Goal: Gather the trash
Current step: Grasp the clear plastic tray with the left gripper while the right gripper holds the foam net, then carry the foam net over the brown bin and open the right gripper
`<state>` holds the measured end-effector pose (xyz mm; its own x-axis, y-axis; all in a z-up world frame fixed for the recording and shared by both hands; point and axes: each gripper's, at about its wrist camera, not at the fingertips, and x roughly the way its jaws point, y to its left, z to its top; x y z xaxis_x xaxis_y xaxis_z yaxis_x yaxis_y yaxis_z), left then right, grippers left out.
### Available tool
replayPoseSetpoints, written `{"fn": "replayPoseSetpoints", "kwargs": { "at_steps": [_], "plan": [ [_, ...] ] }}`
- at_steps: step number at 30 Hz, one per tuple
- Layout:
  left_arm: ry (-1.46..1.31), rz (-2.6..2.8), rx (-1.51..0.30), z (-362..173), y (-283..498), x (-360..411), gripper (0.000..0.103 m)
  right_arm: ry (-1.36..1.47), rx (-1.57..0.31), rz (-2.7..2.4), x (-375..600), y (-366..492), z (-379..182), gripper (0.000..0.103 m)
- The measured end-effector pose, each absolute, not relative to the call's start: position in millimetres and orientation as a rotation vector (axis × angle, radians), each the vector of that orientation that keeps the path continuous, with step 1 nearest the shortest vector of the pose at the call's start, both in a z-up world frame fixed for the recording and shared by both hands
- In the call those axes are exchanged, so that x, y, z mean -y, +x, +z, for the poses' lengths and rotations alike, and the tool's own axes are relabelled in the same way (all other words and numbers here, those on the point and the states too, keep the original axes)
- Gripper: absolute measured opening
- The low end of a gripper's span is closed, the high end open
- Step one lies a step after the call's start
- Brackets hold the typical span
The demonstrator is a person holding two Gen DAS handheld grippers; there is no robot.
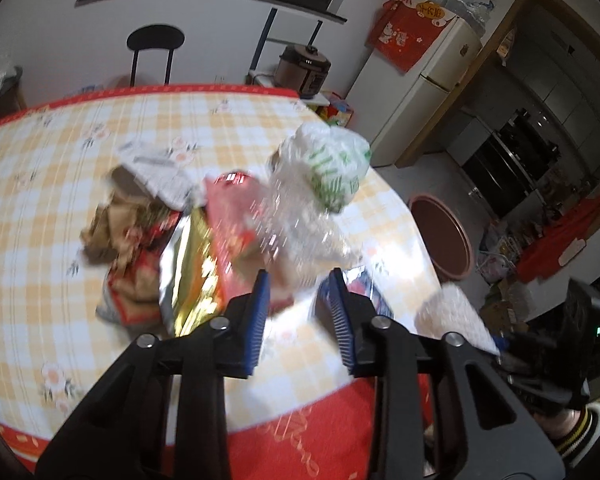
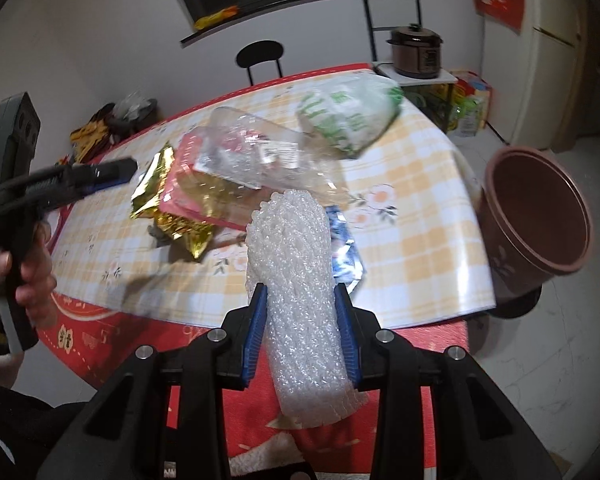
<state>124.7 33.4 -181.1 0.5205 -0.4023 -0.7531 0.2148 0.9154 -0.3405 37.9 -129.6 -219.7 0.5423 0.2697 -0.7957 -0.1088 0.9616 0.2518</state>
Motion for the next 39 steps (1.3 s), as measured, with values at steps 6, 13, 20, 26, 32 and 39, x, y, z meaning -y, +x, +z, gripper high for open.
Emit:
{"fn": "replayPoseSetpoints", "kwargs": {
  "at_steps": [6, 13, 20, 26, 32, 39],
  "plan": [
    [-0.167, -0.242, -0.946, -183.8, 153.4, 8.0, 0.030, 0.180, -0.954, 0.294, 167.6, 61.2, -220.5, 0.034],
    [-0.084, 0.020, -0.966, -199.1, 180.4, 42.9, 0.027, 0.205, -0.940, 0.389, 216.8, 90.3, -221.3, 0.034],
    [0.016, 0.154, -1.011, -212.1, 193.1, 62.3, 0.026, 0.262, -0.933, 0.424, 255.1, 98.3, -229.7, 0.034],
    [0.072, 0.178, -0.998, -211.3, 193.4, 70.8, 0.010, 0.305, -0.906, 0.410, 271.9, 94.8, -228.1, 0.034],
    [0.013, 0.134, -0.923, -180.0, 179.8, 60.9, 0.010, 0.322, -0.879, 0.379, 277.9, 87.1, -221.7, 0.034],
    [-0.040, 0.101, -0.842, -144.4, 159.0, 46.7, 0.009, 0.319, -0.862, 0.355, 272.8, 77.6, -215.6, 0.034]
  ]
}}
